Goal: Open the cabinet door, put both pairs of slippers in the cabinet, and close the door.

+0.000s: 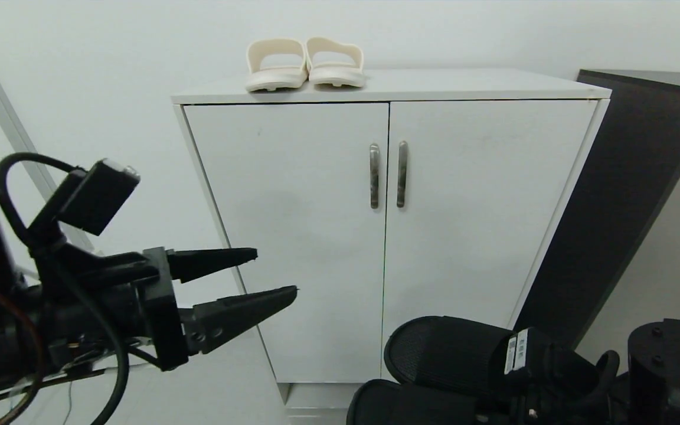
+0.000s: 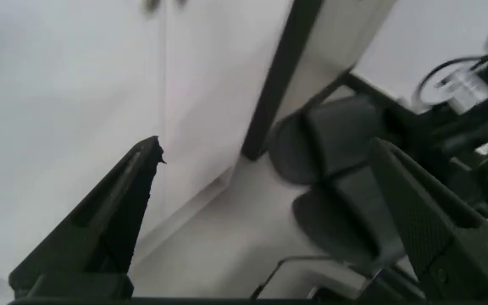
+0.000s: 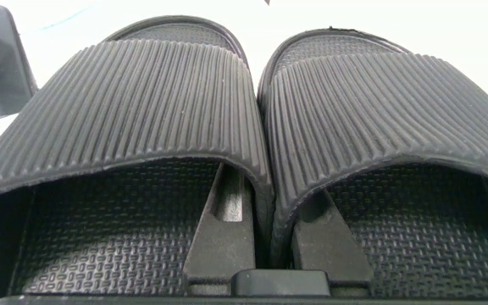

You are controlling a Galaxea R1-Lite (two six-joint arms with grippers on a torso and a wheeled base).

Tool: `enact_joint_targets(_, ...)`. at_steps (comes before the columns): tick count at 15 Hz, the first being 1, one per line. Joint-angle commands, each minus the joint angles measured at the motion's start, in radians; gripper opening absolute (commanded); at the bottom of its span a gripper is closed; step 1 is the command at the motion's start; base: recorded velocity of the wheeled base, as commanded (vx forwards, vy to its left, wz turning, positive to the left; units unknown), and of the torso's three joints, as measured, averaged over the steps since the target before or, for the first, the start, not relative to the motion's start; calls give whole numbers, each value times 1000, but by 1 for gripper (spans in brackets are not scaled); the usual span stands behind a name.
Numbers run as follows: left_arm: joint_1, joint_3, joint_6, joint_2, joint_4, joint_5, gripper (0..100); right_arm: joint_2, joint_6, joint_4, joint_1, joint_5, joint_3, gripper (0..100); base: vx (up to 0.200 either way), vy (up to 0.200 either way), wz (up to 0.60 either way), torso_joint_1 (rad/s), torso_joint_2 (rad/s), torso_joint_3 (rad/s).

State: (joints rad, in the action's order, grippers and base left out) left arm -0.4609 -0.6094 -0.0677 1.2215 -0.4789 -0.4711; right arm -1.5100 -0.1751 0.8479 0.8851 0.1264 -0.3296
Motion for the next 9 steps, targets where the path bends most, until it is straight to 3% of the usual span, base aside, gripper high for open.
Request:
enact_joint_targets(1, -73, -93, -14, 158, -6, -1, 100, 1, 0, 0, 0, -1, 0, 0, 0, 0, 0, 0, 0, 0)
enact_joint_targets(3, -128, -210, -64, 239, -6, -1, 100, -1, 0, 0, -2, -2, 0, 0, 0, 0, 0, 0, 0, 0)
enact_joint_targets(5, -163, -349, -95, 343, -6, -3, 100, 1, 0, 0, -3, -4, 1, 0, 0, 0, 0, 0, 0, 0)
enact_joint_targets(9, -180, -566, -98, 526, -6, -3, 100, 1, 0, 0, -9, -4, 1, 0, 0, 0, 0, 0, 0, 0)
